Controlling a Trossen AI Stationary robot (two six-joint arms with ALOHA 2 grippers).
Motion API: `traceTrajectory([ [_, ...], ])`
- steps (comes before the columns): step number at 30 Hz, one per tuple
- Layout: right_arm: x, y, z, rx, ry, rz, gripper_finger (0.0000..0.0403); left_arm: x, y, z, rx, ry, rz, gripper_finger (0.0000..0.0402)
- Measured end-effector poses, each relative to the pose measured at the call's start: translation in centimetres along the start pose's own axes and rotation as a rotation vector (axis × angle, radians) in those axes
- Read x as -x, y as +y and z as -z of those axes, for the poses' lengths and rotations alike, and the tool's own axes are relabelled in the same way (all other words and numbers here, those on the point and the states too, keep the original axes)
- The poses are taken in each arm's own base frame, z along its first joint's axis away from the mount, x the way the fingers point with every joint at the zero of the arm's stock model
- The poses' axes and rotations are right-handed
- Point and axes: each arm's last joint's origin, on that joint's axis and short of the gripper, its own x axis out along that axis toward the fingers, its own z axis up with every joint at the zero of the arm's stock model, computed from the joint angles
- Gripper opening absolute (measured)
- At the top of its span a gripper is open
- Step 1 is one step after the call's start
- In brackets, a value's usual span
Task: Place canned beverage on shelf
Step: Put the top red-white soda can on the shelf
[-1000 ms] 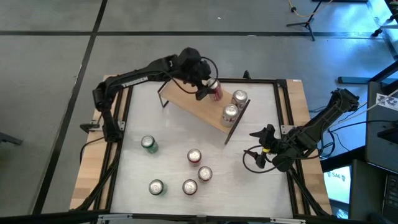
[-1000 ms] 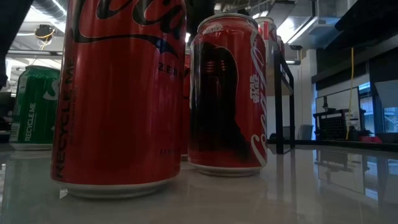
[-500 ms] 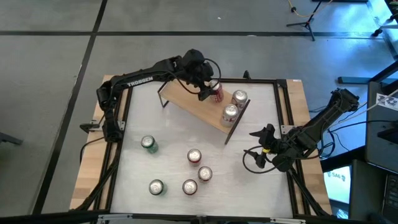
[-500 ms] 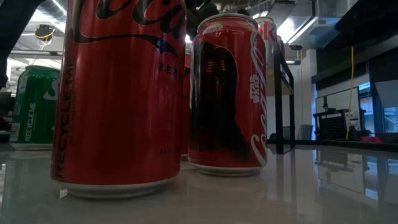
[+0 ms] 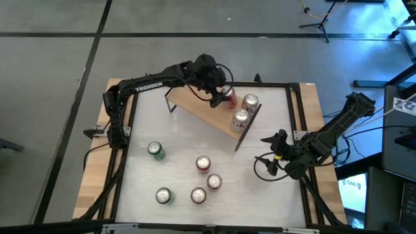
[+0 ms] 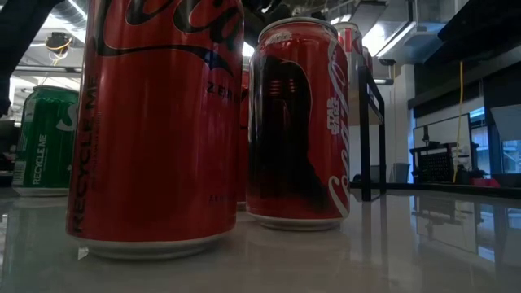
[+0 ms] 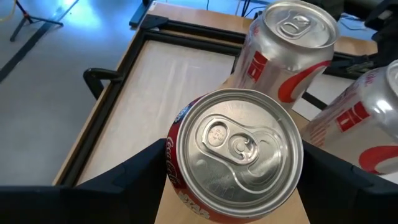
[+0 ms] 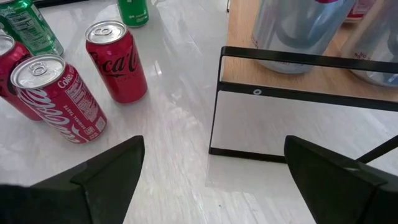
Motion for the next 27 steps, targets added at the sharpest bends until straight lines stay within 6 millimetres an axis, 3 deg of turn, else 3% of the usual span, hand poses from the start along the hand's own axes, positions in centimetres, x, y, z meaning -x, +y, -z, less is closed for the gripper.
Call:
traceTrajectory([
  [20,0.0,0.0,0.0,0.001,0.001,0.0,0.0381,-0.09,-0.31,-0.01,-0.012,0.002,-0.015,0.028],
  [27,0.0,0.0,0.0,0.0,0.001,0.0,0.0381,-0.08,-0.28,-0.01,-0.014,0.002,-0.017,0.0303],
])
